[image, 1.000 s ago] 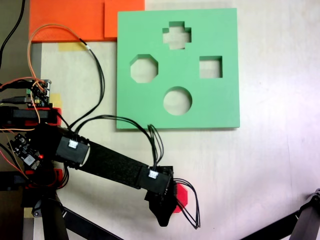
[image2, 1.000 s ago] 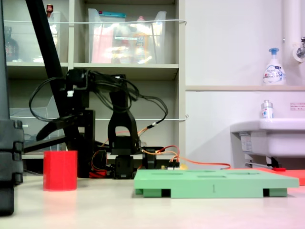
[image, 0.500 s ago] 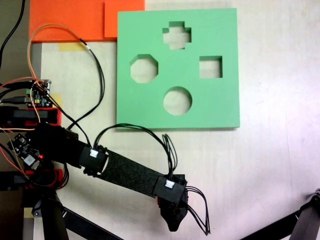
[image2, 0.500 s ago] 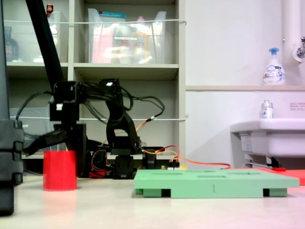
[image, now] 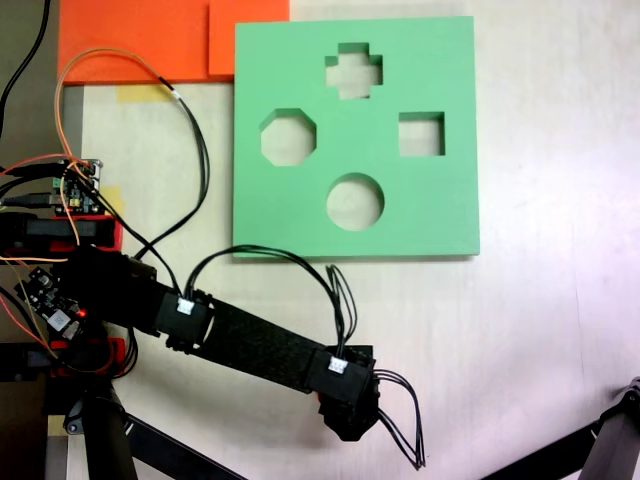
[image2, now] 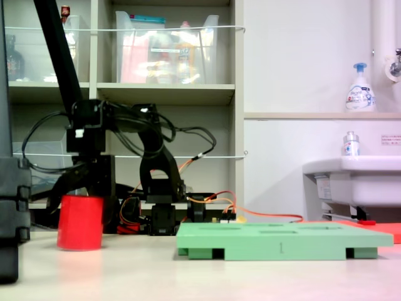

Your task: Put the octagonal pillar block into the corresponding hole

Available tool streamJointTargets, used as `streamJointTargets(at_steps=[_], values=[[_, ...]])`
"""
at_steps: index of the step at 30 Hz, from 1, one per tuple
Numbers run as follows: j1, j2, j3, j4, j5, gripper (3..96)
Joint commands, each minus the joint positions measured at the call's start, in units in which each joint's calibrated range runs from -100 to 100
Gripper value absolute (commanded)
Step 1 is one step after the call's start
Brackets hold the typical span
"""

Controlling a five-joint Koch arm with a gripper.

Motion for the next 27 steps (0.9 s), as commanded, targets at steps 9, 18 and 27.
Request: streamJointTargets(at_steps=[9, 18, 27], values=[[0.49, -4.95, -0.34, -0.69, 3.27, 38.5], [4.25, -20.04, -3.73, -0.69, 5.08, 38.4], [14.85, -42.38, -9.21, -0.69, 17.88, 38.5]])
